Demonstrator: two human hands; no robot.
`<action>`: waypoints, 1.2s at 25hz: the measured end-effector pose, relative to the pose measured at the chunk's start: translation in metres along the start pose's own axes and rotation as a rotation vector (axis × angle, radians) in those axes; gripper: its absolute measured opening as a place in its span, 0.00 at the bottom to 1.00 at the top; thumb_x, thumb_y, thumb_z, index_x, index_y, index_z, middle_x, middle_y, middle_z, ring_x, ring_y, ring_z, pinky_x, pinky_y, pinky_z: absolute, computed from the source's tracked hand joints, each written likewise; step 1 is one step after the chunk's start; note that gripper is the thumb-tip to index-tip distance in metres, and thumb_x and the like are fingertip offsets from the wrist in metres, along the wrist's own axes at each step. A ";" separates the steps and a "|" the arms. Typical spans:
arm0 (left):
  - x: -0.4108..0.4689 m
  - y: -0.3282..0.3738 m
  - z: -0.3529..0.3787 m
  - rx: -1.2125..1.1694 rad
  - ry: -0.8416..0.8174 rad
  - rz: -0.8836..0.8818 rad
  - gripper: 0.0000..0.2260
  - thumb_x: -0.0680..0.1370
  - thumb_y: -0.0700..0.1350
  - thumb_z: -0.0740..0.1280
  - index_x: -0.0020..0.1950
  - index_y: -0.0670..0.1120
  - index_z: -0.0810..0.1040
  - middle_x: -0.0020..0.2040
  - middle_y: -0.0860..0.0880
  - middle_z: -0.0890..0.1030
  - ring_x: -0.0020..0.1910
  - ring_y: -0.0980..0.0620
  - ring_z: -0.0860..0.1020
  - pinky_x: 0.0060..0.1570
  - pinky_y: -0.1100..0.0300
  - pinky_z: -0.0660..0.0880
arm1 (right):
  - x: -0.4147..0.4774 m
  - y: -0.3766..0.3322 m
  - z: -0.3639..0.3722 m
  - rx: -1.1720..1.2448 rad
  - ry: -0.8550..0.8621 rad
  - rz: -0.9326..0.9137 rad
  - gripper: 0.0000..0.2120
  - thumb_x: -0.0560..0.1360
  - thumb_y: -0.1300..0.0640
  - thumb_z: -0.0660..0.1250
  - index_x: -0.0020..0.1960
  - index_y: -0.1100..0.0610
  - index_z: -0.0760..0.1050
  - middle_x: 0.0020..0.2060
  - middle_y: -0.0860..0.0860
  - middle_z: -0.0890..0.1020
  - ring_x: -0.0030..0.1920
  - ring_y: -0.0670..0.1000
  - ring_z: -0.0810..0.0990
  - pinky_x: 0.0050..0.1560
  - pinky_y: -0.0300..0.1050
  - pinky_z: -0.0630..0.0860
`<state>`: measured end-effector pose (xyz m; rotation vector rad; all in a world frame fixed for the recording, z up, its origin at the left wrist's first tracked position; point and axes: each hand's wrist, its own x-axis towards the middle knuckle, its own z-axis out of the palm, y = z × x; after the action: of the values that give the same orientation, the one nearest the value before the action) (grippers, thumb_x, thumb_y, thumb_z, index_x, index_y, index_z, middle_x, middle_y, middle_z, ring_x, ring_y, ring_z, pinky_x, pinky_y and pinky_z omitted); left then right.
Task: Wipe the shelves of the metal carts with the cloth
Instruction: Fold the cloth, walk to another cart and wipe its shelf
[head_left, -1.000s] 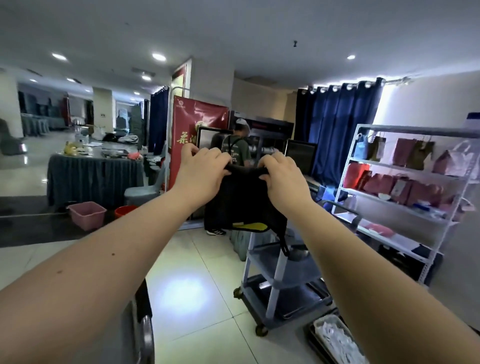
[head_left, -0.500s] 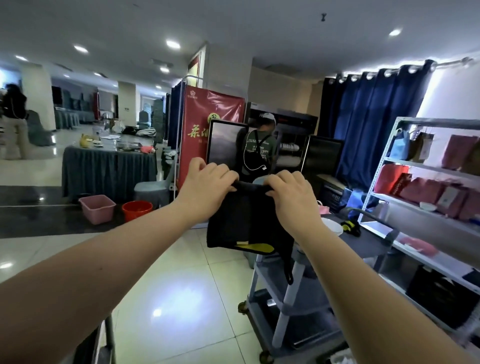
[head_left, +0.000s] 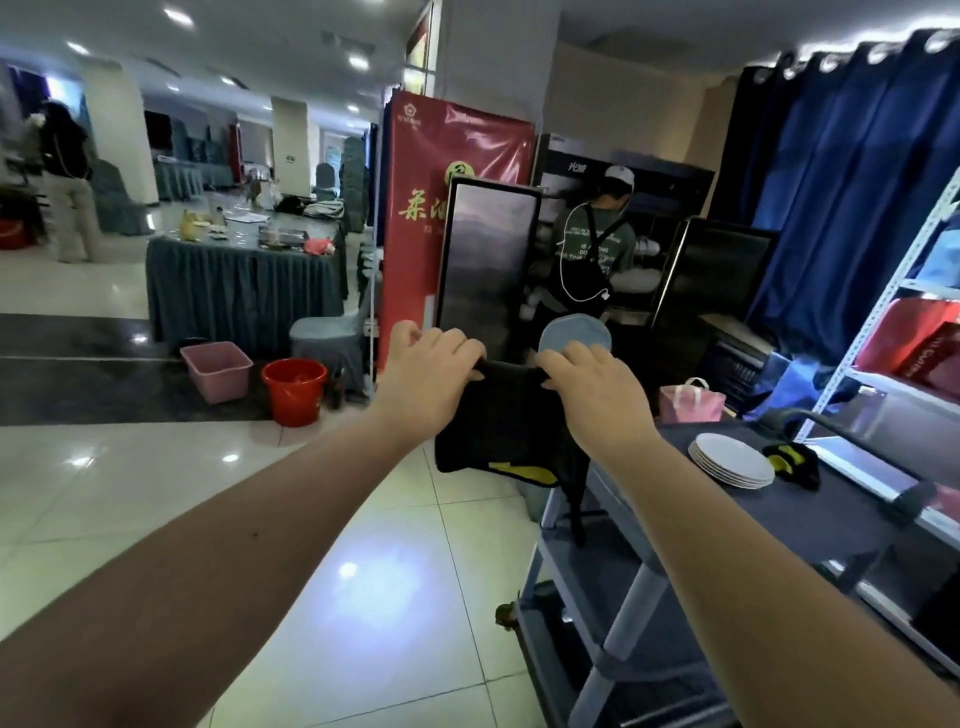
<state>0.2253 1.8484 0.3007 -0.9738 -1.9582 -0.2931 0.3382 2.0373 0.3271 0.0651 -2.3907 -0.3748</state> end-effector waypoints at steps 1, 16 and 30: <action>0.004 -0.006 0.020 0.012 -0.007 -0.006 0.08 0.79 0.50 0.60 0.50 0.50 0.77 0.43 0.51 0.79 0.42 0.47 0.77 0.48 0.51 0.63 | 0.012 0.011 0.024 0.019 -0.001 -0.024 0.09 0.75 0.62 0.68 0.55 0.56 0.75 0.41 0.54 0.76 0.39 0.57 0.73 0.34 0.47 0.64; 0.029 -0.237 0.128 0.619 -0.181 -0.586 0.03 0.79 0.48 0.65 0.51 0.51 0.77 0.44 0.52 0.79 0.43 0.46 0.76 0.49 0.49 0.61 | 0.329 -0.070 0.284 0.543 0.108 -0.554 0.11 0.77 0.60 0.65 0.60 0.56 0.72 0.49 0.54 0.75 0.47 0.58 0.72 0.42 0.49 0.65; -0.041 -0.531 0.126 0.880 -0.192 -0.870 0.04 0.78 0.48 0.65 0.52 0.52 0.78 0.47 0.52 0.80 0.48 0.47 0.78 0.52 0.50 0.58 | 0.566 -0.336 0.392 0.735 0.230 -0.807 0.16 0.75 0.65 0.64 0.60 0.55 0.68 0.52 0.52 0.76 0.51 0.58 0.73 0.43 0.49 0.63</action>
<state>-0.2292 1.5443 0.2857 0.4492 -2.2474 0.2076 -0.3629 1.7298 0.3178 1.3402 -2.0509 0.1754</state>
